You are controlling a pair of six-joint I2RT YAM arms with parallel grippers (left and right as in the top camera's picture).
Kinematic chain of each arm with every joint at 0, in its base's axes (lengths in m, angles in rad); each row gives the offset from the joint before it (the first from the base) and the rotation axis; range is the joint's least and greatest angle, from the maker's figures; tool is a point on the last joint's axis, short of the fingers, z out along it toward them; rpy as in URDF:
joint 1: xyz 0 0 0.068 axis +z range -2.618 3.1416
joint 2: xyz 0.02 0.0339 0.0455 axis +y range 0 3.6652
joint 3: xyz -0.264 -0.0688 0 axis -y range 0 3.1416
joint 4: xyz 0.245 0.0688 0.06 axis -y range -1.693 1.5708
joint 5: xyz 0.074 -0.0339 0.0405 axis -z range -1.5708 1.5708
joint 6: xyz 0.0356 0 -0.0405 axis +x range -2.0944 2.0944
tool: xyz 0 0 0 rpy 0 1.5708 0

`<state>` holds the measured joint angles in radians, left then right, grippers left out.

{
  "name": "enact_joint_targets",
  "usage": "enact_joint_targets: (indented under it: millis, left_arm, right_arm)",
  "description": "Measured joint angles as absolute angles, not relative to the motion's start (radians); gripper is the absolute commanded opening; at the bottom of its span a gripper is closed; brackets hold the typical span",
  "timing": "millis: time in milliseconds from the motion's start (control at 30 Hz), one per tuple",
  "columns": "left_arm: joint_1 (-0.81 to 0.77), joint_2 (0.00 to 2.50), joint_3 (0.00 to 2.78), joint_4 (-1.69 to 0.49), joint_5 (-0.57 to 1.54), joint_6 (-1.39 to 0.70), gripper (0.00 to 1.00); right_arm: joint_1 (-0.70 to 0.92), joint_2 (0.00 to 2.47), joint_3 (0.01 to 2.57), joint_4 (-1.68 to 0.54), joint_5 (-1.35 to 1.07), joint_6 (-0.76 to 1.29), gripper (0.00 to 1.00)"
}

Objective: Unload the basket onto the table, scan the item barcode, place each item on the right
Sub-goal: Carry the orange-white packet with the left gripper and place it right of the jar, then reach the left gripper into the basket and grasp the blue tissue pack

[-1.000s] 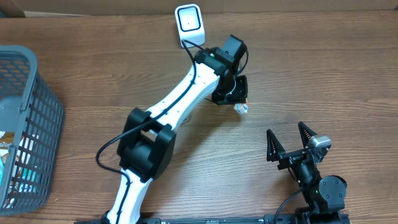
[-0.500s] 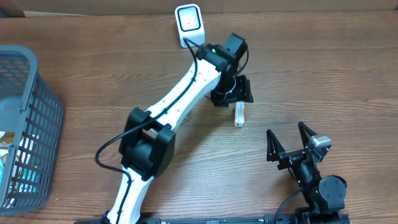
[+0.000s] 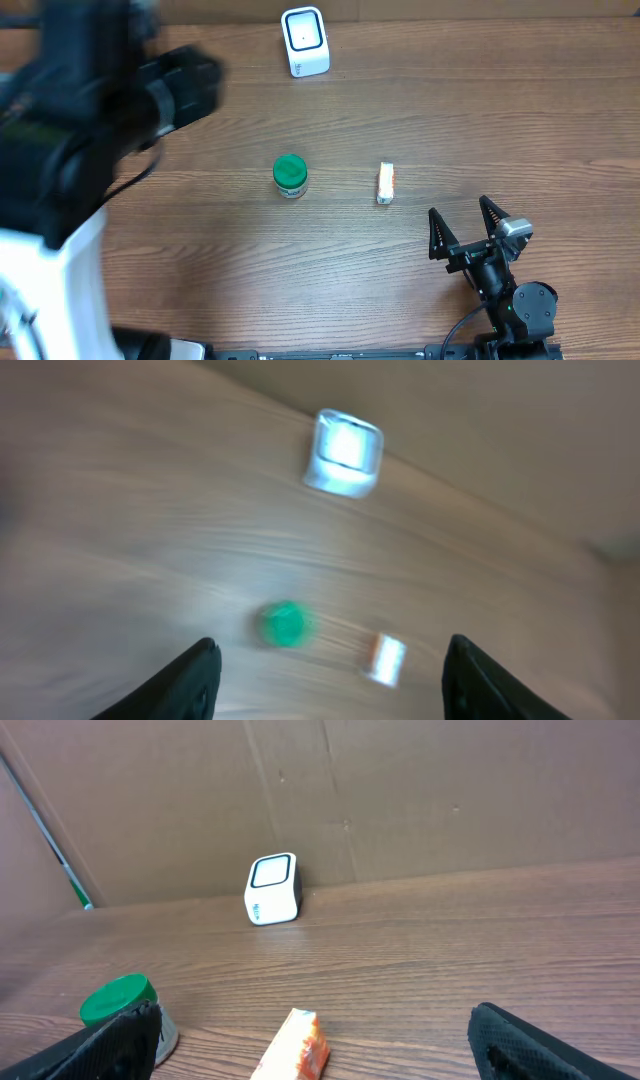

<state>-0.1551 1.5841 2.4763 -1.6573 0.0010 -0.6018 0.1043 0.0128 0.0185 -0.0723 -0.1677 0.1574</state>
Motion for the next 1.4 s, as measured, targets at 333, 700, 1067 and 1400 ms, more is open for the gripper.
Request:
enact_joint_targets:
  millis: [333,700,1067,1400]
  left_arm:
    - [0.478,1.493,2.332,-1.684,-0.022,-0.565,0.56]
    - [0.964,1.587,1.905,-1.566,0.072,-0.493,0.52]
    - [1.034,1.674,1.538,-1.355,0.021,-0.443,0.52]
    - [1.034,1.674,1.288,-1.127,-0.039,-0.408,0.60]
  right_arm:
    - [0.104,0.013,0.019,-0.073,-0.168,0.157,1.00]
    - [0.106,0.013,0.019,-0.073,-0.168,0.157,1.00]
    - [0.106,0.013,0.019,-0.073,-0.167,0.157,1.00]
    - [0.107,0.013,0.019,-0.073,-0.167,0.158,1.00]
